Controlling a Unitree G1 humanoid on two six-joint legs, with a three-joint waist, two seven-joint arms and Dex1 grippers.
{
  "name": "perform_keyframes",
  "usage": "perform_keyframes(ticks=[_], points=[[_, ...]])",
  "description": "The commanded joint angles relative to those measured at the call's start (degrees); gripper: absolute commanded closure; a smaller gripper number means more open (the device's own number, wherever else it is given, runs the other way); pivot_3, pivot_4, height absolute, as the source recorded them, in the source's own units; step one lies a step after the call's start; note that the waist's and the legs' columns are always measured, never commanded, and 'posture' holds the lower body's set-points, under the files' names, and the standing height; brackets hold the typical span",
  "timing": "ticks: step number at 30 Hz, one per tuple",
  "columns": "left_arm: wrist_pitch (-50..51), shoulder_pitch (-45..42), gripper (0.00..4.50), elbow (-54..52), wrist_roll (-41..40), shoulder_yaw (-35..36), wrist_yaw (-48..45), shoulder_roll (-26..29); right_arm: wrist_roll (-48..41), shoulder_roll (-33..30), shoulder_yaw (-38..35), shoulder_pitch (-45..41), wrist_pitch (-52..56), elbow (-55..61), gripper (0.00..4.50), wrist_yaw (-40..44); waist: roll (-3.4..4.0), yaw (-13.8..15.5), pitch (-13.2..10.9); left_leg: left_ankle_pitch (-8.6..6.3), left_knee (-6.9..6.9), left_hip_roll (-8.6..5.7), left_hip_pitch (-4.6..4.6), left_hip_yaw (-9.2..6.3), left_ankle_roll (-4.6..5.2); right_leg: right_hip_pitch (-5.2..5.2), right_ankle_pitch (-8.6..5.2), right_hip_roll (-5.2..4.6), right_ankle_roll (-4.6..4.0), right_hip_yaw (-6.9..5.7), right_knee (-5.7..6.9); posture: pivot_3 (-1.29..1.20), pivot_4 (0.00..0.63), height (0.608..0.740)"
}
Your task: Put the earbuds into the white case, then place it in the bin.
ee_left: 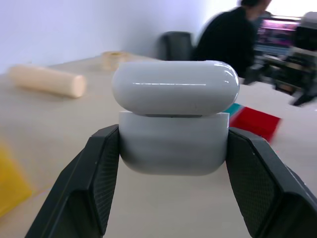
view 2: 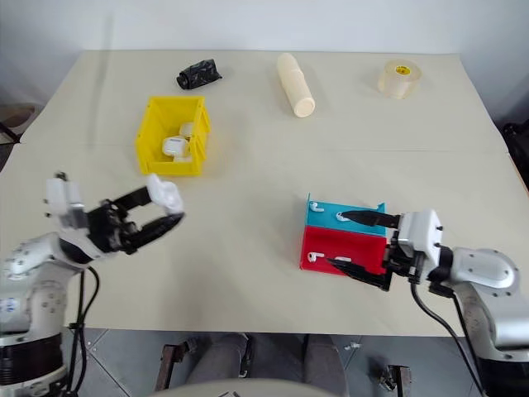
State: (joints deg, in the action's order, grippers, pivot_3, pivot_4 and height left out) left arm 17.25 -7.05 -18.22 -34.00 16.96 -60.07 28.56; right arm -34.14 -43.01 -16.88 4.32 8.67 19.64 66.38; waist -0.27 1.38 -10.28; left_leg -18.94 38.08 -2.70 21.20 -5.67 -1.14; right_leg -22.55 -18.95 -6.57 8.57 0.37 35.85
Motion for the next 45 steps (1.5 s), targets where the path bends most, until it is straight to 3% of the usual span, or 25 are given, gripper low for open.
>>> perform_keyframes(ticks=[1, 8, 15, 23, 28, 33, 39, 45], points=[[-8.46, -1.96, 1.47, -0.38, 0.76, -5.98, -2.70, -4.48, -0.70, -1.21, -7.07, 5.24, -1.54, 1.98, 0.00, 0.21, 0.02, 0.12, 0.01, 0.00, 0.00, -0.02, 0.00, 0.02, 0.02, 0.00, 0.00, -0.01, 0.01, 0.01, -0.01, 0.00, 0.150, 0.740], [-18.99, -7.03, 1.47, 4.93, 4.28, -16.75, -5.84, -12.39, -1.61, -0.73, -18.78, 18.06, -0.95, 6.36, 0.00, -0.62, 0.01, 0.14, 0.01, 0.00, 0.05, -0.14, -0.01, 0.09, 0.06, 0.04, 0.02, 0.03, 0.05, 0.00, 0.01, 0.00, 0.150, 0.740], [-24.04, -11.14, 1.47, 10.68, 2.49, -23.13, -10.58, -18.61, -0.56, -0.48, -27.84, 28.54, -1.08, 6.81, 0.00, 0.90, 0.02, -0.03, 0.01, 0.01, 0.04, -0.35, -0.07, 0.14, 0.11, 0.09, 0.04, 0.04, 0.09, 0.04, -0.01, 0.00, 0.150, 0.740], [-26.06, -12.26, 1.47, 13.54, 2.60, -25.71, -13.01, -20.83, 1.23, -5.53, -24.65, 29.07, 12.15, 14.95, 0.00, -7.31, 0.03, 0.11, 0.02, 0.03, 0.07, -0.34, -0.08, 0.11, 0.15, 0.10, 0.05, 0.03, 0.11, 0.07, 0.00, 0.00, 0.150, 0.740], [-25.95, -13.03, 1.47, 16.19, 3.55, -26.13, -13.15, -20.44, -7.35, -13.80, -15.67, 19.22, 27.69, 21.30, 0.00, -12.35, 0.03, 0.06, 0.02, 0.03, 0.09, -0.35, -0.06, 0.06, 0.15, 0.09, 0.05, 0.03, 0.12, 0.04, -0.01, 0.00, 0.150, 0.740], [-26.65, -14.25, 1.47, 18.54, 5.54, -26.28, -11.27, -20.34, -1.87, -24.68, 1.95, 4.22, 37.50, 20.56, 0.00, -16.53, 0.02, 0.12, 0.01, 0.04, 0.13, -0.36, -0.02, 0.00, 0.17, 0.09, 0.06, 0.00, 0.13, 0.01, -0.05, 0.00, 0.150, 0.740], [-26.31, -12.79, 1.47, 16.60, 5.88, -26.65, -10.44, -18.78, 5.22, -24.93, 21.15, -16.13, 42.38, 15.21, 0.00, -16.31, 0.00, 0.07, 0.00, 0.04, 0.08, -0.38, 0.12, -0.07, 0.18, 0.02, 0.09, -0.07, 0.18, -0.04, -0.23, 0.00, 0.150, 0.740], [-26.14, -11.56, 1.47, 15.15, 5.85, -27.08, -9.43, -17.74, 11.73, -25.41, 31.18, -25.17, 41.91, 12.50, 0.00, -11.92, 0.00, 0.21, 0.00, 0.04, 0.06, -0.37, 0.14, -0.07, 0.18, -0.03, 0.09, -0.07, 0.18, -0.05, -0.22, 0.00, 0.150, 0.740]])
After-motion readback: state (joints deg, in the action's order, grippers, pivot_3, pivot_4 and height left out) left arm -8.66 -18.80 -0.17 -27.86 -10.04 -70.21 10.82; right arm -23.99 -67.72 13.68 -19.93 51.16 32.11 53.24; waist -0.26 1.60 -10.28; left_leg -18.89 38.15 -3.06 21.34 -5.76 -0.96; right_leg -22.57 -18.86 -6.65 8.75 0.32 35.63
